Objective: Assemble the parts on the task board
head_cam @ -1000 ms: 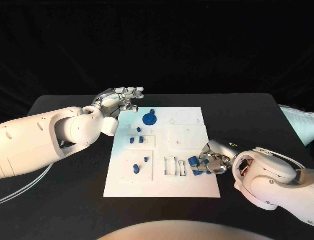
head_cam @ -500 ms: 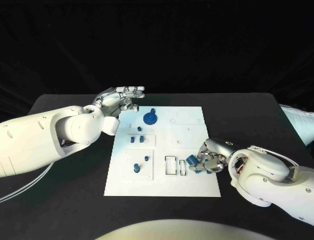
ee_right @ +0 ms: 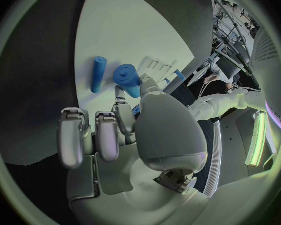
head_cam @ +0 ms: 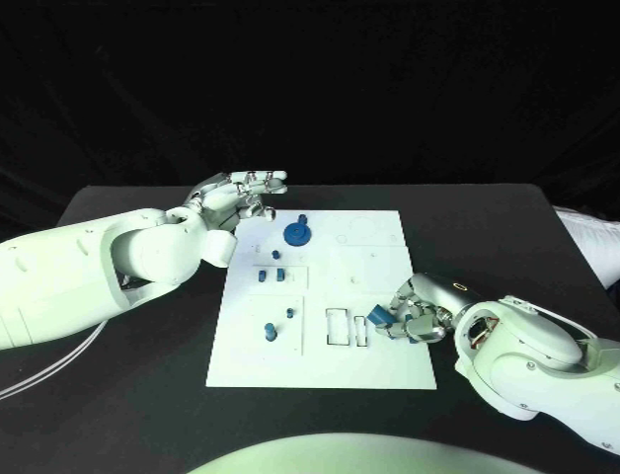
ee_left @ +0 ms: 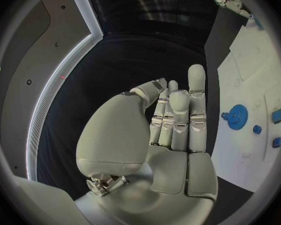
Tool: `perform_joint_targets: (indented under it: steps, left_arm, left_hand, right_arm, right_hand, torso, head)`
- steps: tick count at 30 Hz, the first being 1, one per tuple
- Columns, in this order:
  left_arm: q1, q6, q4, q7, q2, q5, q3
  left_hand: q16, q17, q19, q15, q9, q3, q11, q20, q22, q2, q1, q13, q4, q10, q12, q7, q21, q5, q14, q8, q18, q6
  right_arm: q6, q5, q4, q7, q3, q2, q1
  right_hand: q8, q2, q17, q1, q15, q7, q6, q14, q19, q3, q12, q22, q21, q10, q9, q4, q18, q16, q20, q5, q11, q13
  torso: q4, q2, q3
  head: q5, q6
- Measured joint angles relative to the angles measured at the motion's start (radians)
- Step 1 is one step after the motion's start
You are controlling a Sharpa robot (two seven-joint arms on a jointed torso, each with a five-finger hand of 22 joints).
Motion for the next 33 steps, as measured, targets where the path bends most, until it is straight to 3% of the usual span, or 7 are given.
perform_joint_targets:
  steps: [6,13,17,21,33]
  left_arm:
    - [0.0,0.001,0.001,-0.001,0.001,0.0,0.0]
    - [0.0,0.002,0.003,-0.001,0.002,0.0,0.0]
    - [0.0,0.002,0.005,-0.001,0.003,0.0,0.0]
    - [0.0,0.002,0.007,-0.002,0.003,0.0,0.0]
    - [0.0,0.002,0.01,-0.002,0.003,0.0,0.0]
  left_hand:
    - [0.0,0.0,0.0,0.0,0.0,0.0,0.0,0.0,0.0,0.0,0.0,0.0,0.0,0.0,0.0,0.0,0.0,0.0,0.0,0.0,0.0,0.0]
    - [0.0,0.0,0.0,0.0,0.0,0.0,0.0,0.0,0.0,0.0,0.0,0.0,0.0,0.0,0.0,0.0,0.0,0.0,0.0,0.0,0.0,0.0]
    - [0.0,0.0,0.0,0.0,0.0,0.0,0.0,0.0,0.0,0.0,0.0,0.0,0.0,0.0,0.0,0.0,0.0,0.0,0.0,0.0,0.0,0.0]
    - [0.0,0.0,0.0,0.0,0.0,0.0,0.0,0.0,0.0,0.0,0.0,0.0,0.0,0.0,0.0,0.0,0.0,0.0,0.0,0.0,0.0,0.0]
    - [0.0,0.0,0.0,0.0,0.0,0.0,0.0,0.0,0.0,0.0,0.0,0.001,0.0,0.0,0.004,0.004,0.0,0.0,0.0,0.0,0.0,-0.004]
  right_arm:
    - [-0.055,0.046,0.028,0.0,0.006,0.005,0.013]
    - [-0.058,0.117,0.021,0.001,0.006,0.055,0.016]
    - [-0.037,0.152,0.013,-0.002,0.005,0.084,0.016]
    - [-0.015,0.173,0.007,-0.006,0.005,0.098,0.016]
    - [0.047,0.199,-0.01,-0.019,0.004,0.116,0.017]
  right_hand:
    - [0.0,0.0,0.0,0.0,0.0,0.0,0.0,0.0,0.0,0.003,0.0,0.0,0.0,0.0,0.0,0.0,0.0,0.0,0.0,0.01,0.0,0.0]
    - [-0.002,0.002,0.0,-0.002,0.0,-0.002,-0.002,0.0,0.0,0.003,0.0,0.0,0.007,0.0,0.0,0.021,0.0,0.005,0.0,0.02,0.0,0.007]
    - [-0.002,0.033,0.0,-0.033,0.0,0.002,0.002,0.0,0.0,-0.008,0.0,0.0,0.015,0.002,0.0,0.057,0.0,0.01,0.0,0.033,-0.002,0.011]
    - [-0.002,0.06,0.001,-0.06,-0.002,0.006,0.006,0.002,0.003,-0.014,-0.006,0.001,0.022,0.003,0.0,0.067,0.0,0.019,-0.003,0.066,-0.002,0.011]
    - [-0.002,0.094,0.001,-0.094,-0.007,0.011,0.011,0.0,0.0,-0.024,-0.005,0.001,0.039,0.009,0.0,0.07,-0.011,0.035,-0.007,0.082,0.004,0.017]
  torso:
    - [0.0013,0.0,-0.0008]
    - [0.0016,0.0,-0.0014]
    - [0.0022,0.0,-0.0014]
    - [0.0028,0.0,-0.0014]
    - [0.0001,0.0,-0.001]
  head:
    - [-0.002,0.0]
    - [0.002,-0.002]
    - [0.003,-0.004]
    - [0.005,-0.005]
    - [0.013,-0.008]
